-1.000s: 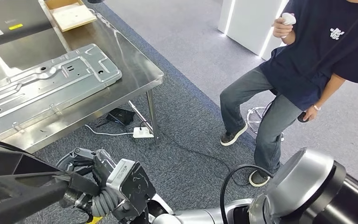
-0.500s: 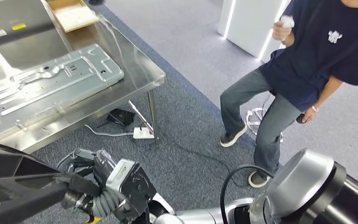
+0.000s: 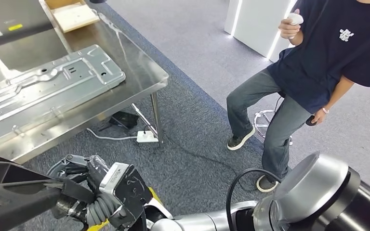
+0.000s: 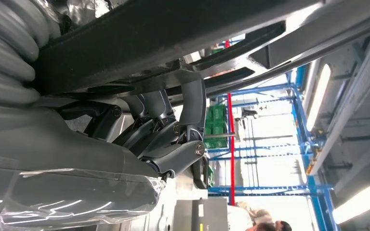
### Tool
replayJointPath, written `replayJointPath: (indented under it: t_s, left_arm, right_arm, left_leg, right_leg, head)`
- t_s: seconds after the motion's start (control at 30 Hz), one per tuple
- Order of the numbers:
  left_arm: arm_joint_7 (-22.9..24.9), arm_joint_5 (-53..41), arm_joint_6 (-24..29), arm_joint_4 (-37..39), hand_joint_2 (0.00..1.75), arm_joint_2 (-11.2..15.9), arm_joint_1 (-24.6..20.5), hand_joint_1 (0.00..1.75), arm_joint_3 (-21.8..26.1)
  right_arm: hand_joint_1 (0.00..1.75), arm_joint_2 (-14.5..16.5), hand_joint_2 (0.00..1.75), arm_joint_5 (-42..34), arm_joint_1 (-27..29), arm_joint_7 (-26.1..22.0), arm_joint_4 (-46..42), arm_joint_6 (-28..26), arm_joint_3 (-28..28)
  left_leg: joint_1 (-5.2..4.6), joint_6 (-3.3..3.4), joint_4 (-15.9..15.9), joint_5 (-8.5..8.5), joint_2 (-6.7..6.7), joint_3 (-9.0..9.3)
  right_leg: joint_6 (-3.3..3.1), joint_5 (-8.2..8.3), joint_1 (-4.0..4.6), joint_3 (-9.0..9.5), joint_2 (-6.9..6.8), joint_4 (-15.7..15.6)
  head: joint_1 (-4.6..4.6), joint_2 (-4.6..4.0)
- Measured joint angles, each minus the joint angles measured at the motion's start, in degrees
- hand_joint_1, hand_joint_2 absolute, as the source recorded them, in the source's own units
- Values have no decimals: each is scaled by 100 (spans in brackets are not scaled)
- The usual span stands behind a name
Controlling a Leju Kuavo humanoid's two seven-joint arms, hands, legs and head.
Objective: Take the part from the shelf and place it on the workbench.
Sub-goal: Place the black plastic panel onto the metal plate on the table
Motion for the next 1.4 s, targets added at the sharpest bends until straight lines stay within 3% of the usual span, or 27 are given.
replayJointPath:
  t_s: [0.13,0.23,0.3,0.33,0.37,0.43,0.47,0.53,0.63,0.7,0.77,0.8,0.83,0.9,0.97,1.0,1.1,1.2,1.27,1.33,1.37,1.4]
  left_arm:
    - [-41,-44,23,0,175,0,1,0,0]
    - [-28,-109,100,0,175,-4,-11,0,0]
    - [-7,-129,122,0,175,-4,-13,0,0]
    - [1,-130,130,0,175,-4,-13,0,0]
    - [5,-127,144,0,175,-4,-14,0,0]
    - [17,-111,178,-1,175,-4,-14,0,0]
    - [30,-95,193,-2,175,-3,-12,0,0]
    - [66,-68,210,-2,175,-3,-2,0,0]
    - [77,-61,209,-1,175,0,9,0,0]
    - [41,-69,197,-2,175,2,7,0,0]
    - [11,-106,187,-2,175,3,-6,0,0]
    - [4,-131,186,-2,175,3,-15,0,0]
    - [3,-153,187,-2,175,3,-25,0,0]
    - [-2,-173,194,-2,175,2,-31,0,-1]
    - [-8,-173,205,-3,175,-3,-30,0,-2]
    - [-14,-170,209,-3,175,-5,-29,0,-2]
    - [-34,-151,211,-3,175,-5,-23,0,-2]
    - [-40,-133,210,-4,175,-8,-18,0,-2]
    - [-41,-129,210,-4,175,-9,-19,0,-2]
    - [-40,-128,210,-4,175,-10,-15,0,-2]
    - [-39,-128,210,-4,175,-10,-11,0,-2]
    - [-39,-128,210,-4,175,-11,-8,0,-2]
  right_arm:
    - [175,18,175,22,-27,-69,69,-2,25]
    - [175,20,175,-21,-28,-109,107,-3,25]
    - [175,15,175,-280,-29,-200,125,-2,28]
    - [175,8,175,-484,-36,-265,129,-2,34]
    - [175,2,175,-690,-44,-323,130,-2,42]
    - [175,-7,175,-1064,-60,-418,128,-2,61]
    - [175,-9,175,-1246,-59,-447,128,-2,67]
    - [175,-20,175,-1600,-28,-525,115,-4,69]
    - [175,-34,175,-1834,25,-617,72,-11,10]
    - [175,-36,175,-1841,82,-605,65,-11,-52]
    - [175,-37,175,-1757,127,-608,67,-11,-94]
    - [175,-38,175,-1696,138,-624,65,-11,-108]
    - [175,-40,175,-1643,157,-640,60,-12,-125]
    - [175,-47,175,-1556,217,-659,36,-13,-161]
    - [175,-52,175,-1501,261,-667,-7,-13,-198]
    - [175,-52,175,-1482,269,-671,-26,-13,-210]
    - [175,-55,175,-1434,303,-667,-54,-14,-225]
    - [175,-59,175,-1380,340,-655,-73,-15,-243]
    - [175,-61,175,-1349,342,-656,-82,-16,-248]
    - [175,-67,175,-1333,357,-658,-88,-17,-250]
    - [175,-73,175,-1332,367,-656,-89,-17,-251]
    - [175,-81,175,-1332,376,-652,-89,-17,-252]
  left_leg:
    - [8,125,-193,74,-7,87]
    - [3,202,-257,113,16,120]
    - [-13,223,-244,105,23,118]
    - [-15,226,-230,97,22,118]
    - [-14,224,-207,82,19,118]
    - [-21,190,-127,26,11,101]
    - [-29,162,-89,-1,7,83]
    - [-41,105,-47,-25,5,47]
    - [-26,31,37,-101,4,11]
    - [2,-42,477,-373,1,-188]
    - [37,-97,1139,-655,1,-498]
    - [48,-110,1334,-681,1,-592]
    - [54,-114,1341,-601,1,-601]
    - [57,-95,797,-203,1,-368]
    - [37,-58,157,54,-5,-69]
    - [20,-36,-26,78,-8,16]
    - [-15,25,-130,43,-10,44]
    - [18,130,-244,111,4,94]
    - [18,186,-277,131,21,114]
    - [3,223,-271,128,35,112]
    - [-5,232,-264,123,38,111]
    - [-8,238,-253,116,38,111]
  right_leg:
    - [128,-43,1,-26,-23,37]
    - [140,-474,28,-396,-25,846]
    - [141,-597,40,-616,-25,1308]
    - [139,-510,43,-599,-25,1273]
    - [135,-344,44,-482,-27,1039]
    - [113,-61,49,-150,-32,355]
    - [96,-4,54,-32,-29,121]
    - [57,-22,78,35,-18,-18]
    - [-25,11,56,46,-12,-65]
    - [-60,32,29,57,-15,-104]
    - [-72,35,27,51,-13,-110]
    - [-74,32,28,55,-12,-110]
    - [-76,27,29,64,-9,-110]
    - [-72,15,29,90,2,-110]
    - [-43,15,35,100,13,-123]
    - [-23,20,39,95,16,-129]
    - [47,50,44,78,12,-150]
    - [120,-24,42,43,-2,-76]
    - [130,-248,51,-124,-4,299]
    - [137,-542,58,-446,-4,983]
    - [144,-607,56,-577,-5,1251]
    - [151,-570,53,-620,-6,1331]
  head:
    - [17,0]
    - [23,0]
    - [21,0]
    - [20,0]
    - [19,0]
    - [15,0]
    - [22,0]
    - [107,0]
    - [391,1]
    - [552,3]
    - [695,5]
    - [783,6]
    - [862,7]
    - [1018,11]
    - [1185,19]
    - [1257,21]
    - [1489,28]
    - [1817,39]
    - [2012,44]
    - [2232,50]
    - [2346,53]
    - [2451,55]
